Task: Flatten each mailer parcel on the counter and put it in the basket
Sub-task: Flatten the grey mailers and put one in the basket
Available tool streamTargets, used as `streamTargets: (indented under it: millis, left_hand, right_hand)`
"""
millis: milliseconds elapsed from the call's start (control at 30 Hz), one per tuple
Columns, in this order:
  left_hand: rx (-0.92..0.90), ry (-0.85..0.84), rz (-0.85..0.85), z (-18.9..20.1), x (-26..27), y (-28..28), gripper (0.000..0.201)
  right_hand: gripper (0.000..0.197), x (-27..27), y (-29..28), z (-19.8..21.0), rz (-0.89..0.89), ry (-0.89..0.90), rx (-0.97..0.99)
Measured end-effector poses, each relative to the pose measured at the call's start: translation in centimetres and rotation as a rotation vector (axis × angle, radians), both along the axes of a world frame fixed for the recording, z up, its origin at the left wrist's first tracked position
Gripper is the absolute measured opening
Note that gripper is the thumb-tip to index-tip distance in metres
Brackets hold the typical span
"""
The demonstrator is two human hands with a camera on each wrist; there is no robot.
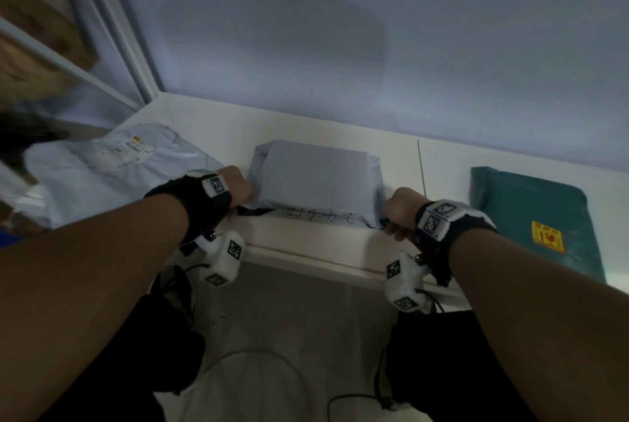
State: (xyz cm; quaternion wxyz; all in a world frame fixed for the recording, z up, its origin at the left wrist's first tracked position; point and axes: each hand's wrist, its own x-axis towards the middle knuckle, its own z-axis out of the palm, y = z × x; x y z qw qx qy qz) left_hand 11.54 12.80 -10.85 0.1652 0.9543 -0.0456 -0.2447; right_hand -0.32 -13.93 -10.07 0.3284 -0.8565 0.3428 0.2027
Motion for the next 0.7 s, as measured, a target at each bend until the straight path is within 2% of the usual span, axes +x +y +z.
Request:
streamTargets:
  millis: [100, 167, 233, 300, 367, 500, 600, 633, 700]
  left_hand:
    - [0.000, 0.169, -0.025, 1.3, -0.4, 0.2, 0.028]
    - [0.008, 0.195, -0.028, 1.8, -0.6, 0.4, 0.028]
    - [0.029, 0.177, -0.038, 1.7, -0.8, 0.3, 0.030]
    - [0.008, 0.172, -0.031, 1.4, -0.7, 0.4, 0.053]
    - [-0.022, 0.162, -0.030, 1.1, -0.6, 0.7, 0.064]
    - [-0.041, 0.114, -0.041, 0.0, -0.3, 1.1, 0.068]
    - [-0.039, 0.046, -0.058, -0.7, -0.3, 1.1, 0.066]
    - [-0.005, -0.002, -0.080, -0.7, -0.4, 1.1, 0.065]
    - [0.111, -0.096, -0.144, -0.3, -0.4, 1.1, 0.067]
  right_hand:
    - [0.020, -0.2, -0.1, 0.2, 0.009, 0.100, 0.029]
    - [0.021, -0.1, 0.0, 0.2, 0.040, 0.132, 0.047]
    - [0.023, 0.2, 0.0, -0.1, 0.113, 0.156, 0.004]
    - [0.020, 0.5, -0.2, -0.4, 0.175, 0.135, -0.038]
    - [0.021, 0.8, -0.2, -0.7, 0.206, 0.126, -0.078]
    - [0.027, 1.0, -0.4, -1.3, 0.276, 0.149, -0.211]
    - [0.018, 0.8, -0.5, -1.3, 0.340, 0.136, -0.275]
    - [0.015, 0.8, -0.5, -1.0, 0.368, 0.135, -0.295]
    - [0.029, 0.9, -0.9, -0.7, 0.332, 0.098, -0.292]
